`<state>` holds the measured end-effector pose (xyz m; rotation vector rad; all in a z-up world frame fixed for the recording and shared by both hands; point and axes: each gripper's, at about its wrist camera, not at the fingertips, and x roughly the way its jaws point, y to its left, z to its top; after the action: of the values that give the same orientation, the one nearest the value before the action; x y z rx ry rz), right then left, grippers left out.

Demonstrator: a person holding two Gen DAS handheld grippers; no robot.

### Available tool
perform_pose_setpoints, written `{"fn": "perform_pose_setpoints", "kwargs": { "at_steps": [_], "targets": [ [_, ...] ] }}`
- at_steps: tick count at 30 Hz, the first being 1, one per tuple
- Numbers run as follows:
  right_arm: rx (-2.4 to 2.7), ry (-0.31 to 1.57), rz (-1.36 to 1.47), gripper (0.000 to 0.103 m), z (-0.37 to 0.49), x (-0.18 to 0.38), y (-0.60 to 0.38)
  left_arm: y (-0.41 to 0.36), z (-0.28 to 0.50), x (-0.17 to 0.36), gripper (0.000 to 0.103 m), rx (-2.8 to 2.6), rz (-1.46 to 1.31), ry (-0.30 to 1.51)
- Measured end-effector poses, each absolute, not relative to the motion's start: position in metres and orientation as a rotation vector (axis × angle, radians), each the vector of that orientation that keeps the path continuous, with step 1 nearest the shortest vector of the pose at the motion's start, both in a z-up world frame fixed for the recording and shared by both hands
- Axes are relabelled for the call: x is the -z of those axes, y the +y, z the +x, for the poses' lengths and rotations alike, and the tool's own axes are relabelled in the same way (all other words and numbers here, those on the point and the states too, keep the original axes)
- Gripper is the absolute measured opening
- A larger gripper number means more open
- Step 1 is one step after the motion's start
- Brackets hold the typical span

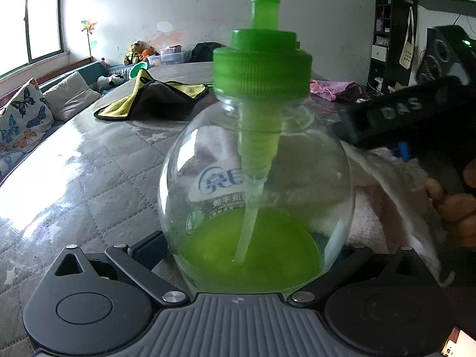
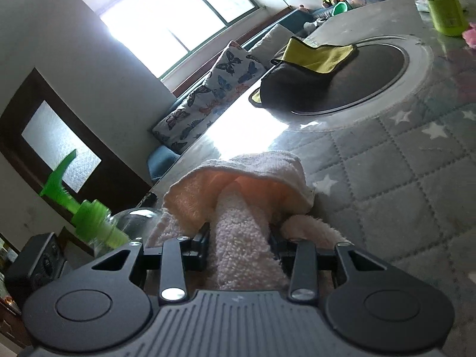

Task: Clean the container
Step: 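Rub the pink towel in the right gripper over the bottle's shoulder and side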

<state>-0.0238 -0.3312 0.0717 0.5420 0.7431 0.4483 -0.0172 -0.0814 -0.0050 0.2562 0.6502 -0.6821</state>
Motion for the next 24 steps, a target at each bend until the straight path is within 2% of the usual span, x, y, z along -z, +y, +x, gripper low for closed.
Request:
{"fn": "perform_pose_setpoints", "kwargs": {
  "at_steps": [13,24],
  "targets": [
    [-0.568,0.632,0.594,0.037,-0.036,-0.115,-0.332,-0.081,-0.017,0.005,0.103,0.682,0.256,0.65],
    [-0.468,0.748,0.621,0.038,-0.011,-0.073,-0.336,-0.081,-0.017,0.005,0.103,0.683,0.255,0.651]
  ]
}}
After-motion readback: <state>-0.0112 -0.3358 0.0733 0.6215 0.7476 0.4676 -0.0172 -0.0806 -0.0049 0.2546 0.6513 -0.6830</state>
